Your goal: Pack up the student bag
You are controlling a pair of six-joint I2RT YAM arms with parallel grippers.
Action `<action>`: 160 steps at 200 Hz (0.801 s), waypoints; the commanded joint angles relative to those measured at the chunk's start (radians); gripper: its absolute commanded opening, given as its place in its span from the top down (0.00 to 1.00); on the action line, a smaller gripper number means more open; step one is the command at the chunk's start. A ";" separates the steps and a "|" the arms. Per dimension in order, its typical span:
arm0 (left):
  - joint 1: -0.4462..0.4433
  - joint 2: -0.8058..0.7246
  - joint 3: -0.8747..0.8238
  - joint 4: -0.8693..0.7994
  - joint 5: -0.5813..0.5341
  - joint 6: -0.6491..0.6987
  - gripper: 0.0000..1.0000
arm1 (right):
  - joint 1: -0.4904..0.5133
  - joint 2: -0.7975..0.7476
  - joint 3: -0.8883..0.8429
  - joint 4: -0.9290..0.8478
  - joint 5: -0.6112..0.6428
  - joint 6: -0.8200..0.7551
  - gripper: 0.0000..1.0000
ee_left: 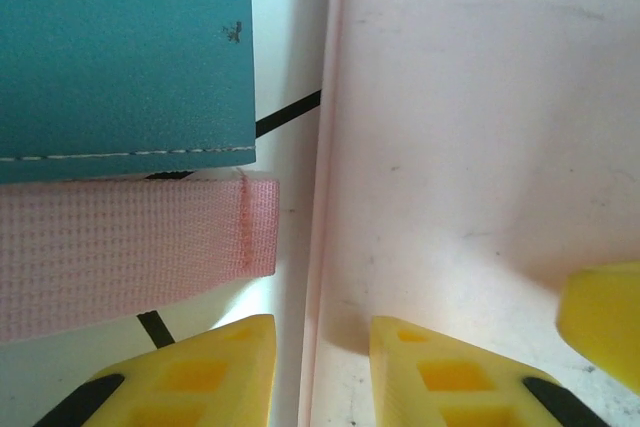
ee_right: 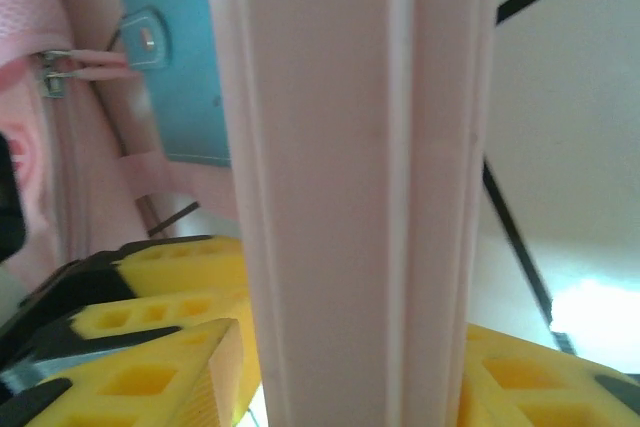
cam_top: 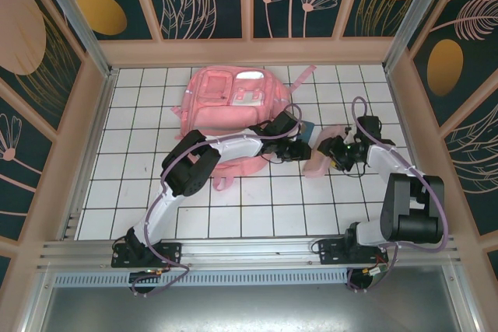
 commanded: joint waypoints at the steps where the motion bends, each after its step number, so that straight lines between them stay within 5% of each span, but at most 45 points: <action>1: -0.006 -0.017 0.024 -0.031 -0.014 0.028 0.68 | 0.020 -0.006 0.033 -0.062 0.079 -0.019 0.53; 41: -0.003 -0.070 0.031 -0.033 -0.019 0.044 0.65 | 0.025 -0.026 0.060 -0.078 0.124 -0.003 0.76; 88: 0.034 -0.235 0.025 -0.095 -0.059 0.121 0.49 | 0.026 -0.140 0.135 -0.128 0.162 0.006 0.78; 160: 0.116 -0.545 -0.116 -0.444 -0.554 0.505 0.29 | 0.088 -0.191 0.212 -0.071 -0.046 -0.020 0.76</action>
